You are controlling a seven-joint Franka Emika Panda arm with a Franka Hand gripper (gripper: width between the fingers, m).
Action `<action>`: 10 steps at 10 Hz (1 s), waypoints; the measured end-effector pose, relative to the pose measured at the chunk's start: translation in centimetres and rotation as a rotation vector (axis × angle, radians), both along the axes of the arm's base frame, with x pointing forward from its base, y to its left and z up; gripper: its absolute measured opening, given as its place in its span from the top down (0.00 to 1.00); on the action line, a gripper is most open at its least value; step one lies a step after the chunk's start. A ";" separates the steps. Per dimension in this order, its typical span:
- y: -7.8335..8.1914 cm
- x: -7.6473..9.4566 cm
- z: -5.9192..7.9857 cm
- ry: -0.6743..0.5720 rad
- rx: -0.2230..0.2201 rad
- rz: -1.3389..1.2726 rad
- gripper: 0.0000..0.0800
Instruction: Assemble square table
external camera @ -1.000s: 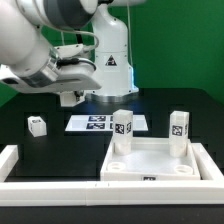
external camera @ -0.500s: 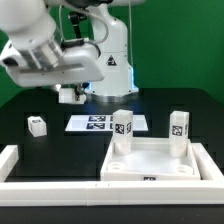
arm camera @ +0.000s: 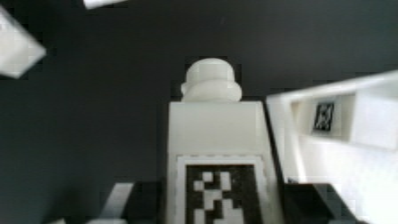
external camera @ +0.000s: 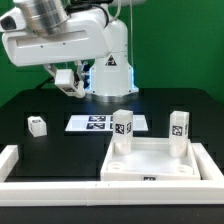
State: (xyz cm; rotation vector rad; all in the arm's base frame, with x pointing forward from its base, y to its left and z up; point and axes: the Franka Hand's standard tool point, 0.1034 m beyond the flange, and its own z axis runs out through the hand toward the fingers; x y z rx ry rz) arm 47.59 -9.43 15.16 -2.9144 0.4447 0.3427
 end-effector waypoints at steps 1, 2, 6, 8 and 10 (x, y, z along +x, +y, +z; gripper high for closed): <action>0.0 0.8 0.1 -0.073 -0.043 -0.020 0.64; 1.7 2.7 0.6 -0.142 -0.105 -0.065 0.64; 12.3 12.0 1.5 -0.380 -0.189 -0.304 0.64; 15.1 12.4 1.3 -0.457 -0.189 -0.336 0.64; 17.0 12.4 0.9 -0.572 -0.166 -0.374 0.64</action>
Offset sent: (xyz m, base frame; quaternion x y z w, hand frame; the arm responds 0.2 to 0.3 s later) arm 0.0994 0.0713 0.0181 -0.0473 0.2205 0.0756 0.9713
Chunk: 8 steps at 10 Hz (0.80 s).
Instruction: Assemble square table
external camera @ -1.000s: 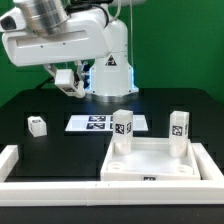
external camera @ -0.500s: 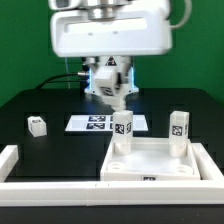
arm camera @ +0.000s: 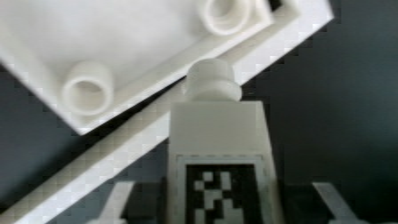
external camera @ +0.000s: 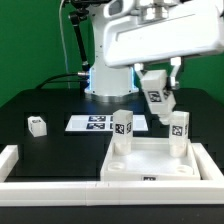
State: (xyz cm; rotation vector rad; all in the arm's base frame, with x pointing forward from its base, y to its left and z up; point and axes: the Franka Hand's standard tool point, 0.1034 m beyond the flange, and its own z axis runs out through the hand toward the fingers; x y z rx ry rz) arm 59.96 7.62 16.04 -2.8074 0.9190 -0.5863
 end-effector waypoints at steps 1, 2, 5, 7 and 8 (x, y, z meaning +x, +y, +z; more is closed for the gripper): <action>0.9 0.0 -0.2 -0.043 -0.002 0.005 0.64; 1.5 -0.1 -0.5 -0.060 -0.009 0.018 0.64; 1.5 2.2 -0.7 -0.007 -0.091 0.106 0.64; 1.7 2.8 -1.1 -0.020 -0.115 0.126 0.64; 1.6 2.8 -1.1 -0.020 -0.114 0.125 0.64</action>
Offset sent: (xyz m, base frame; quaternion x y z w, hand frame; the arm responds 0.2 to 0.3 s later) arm 0.0372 -0.0400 0.0007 -0.1577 0.0658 -0.1395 0.9754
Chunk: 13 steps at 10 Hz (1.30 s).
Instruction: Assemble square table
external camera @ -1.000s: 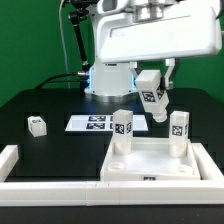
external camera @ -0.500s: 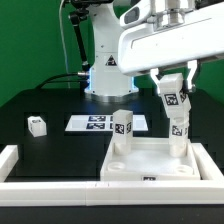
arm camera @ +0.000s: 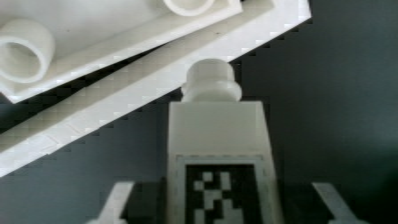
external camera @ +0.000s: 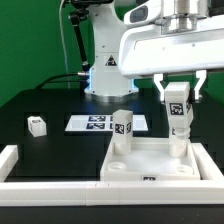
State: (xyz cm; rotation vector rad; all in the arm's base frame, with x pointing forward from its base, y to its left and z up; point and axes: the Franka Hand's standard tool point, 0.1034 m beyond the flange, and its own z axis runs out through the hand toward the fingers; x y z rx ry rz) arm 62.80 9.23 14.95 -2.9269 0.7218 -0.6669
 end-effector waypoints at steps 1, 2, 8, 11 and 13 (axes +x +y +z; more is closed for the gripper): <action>0.0 0.0 -0.1 0.001 -0.003 0.006 0.64; 0.0 0.0 -0.1 0.002 -0.004 0.008 0.64; 0.2 0.8 -3.7 0.006 -0.149 0.086 0.64; 1.3 0.0 -4.8 0.019 -0.152 0.101 0.64; 2.0 -0.9 -5.3 0.019 -0.152 0.113 0.64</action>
Offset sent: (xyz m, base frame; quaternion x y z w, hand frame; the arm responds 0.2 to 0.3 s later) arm -0.0081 -0.0415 -0.0457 -0.1623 0.1036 -0.1326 0.9723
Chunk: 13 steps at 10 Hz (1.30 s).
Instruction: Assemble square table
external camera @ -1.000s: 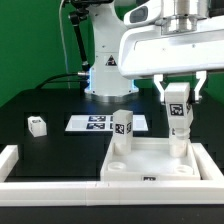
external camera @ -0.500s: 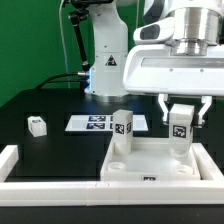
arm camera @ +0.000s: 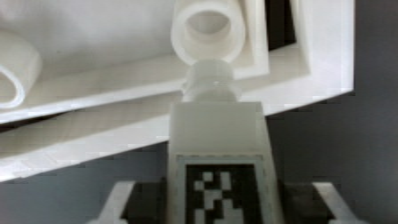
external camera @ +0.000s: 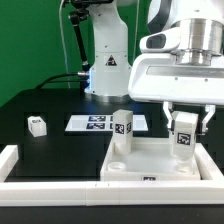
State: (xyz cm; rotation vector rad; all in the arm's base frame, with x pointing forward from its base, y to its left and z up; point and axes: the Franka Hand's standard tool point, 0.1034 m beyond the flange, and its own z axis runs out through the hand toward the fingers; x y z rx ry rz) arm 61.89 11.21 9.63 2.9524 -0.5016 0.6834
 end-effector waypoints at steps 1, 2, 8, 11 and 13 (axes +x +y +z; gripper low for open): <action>0.1 -0.4 -0.2 -0.002 -0.001 0.007 0.64; -0.2 -0.5 -0.3 -0.002 -0.004 0.012 0.64; 0.0 -0.7 -1.7 -0.001 -0.020 0.027 0.64; 0.7 -0.5 -2.1 -0.061 -0.015 0.032 0.64; 1.0 -0.1 -2.2 -0.139 -0.001 0.026 0.64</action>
Offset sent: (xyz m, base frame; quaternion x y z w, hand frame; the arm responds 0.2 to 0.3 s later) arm -0.0024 0.0097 -0.0129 0.0084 0.0138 0.0138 0.9998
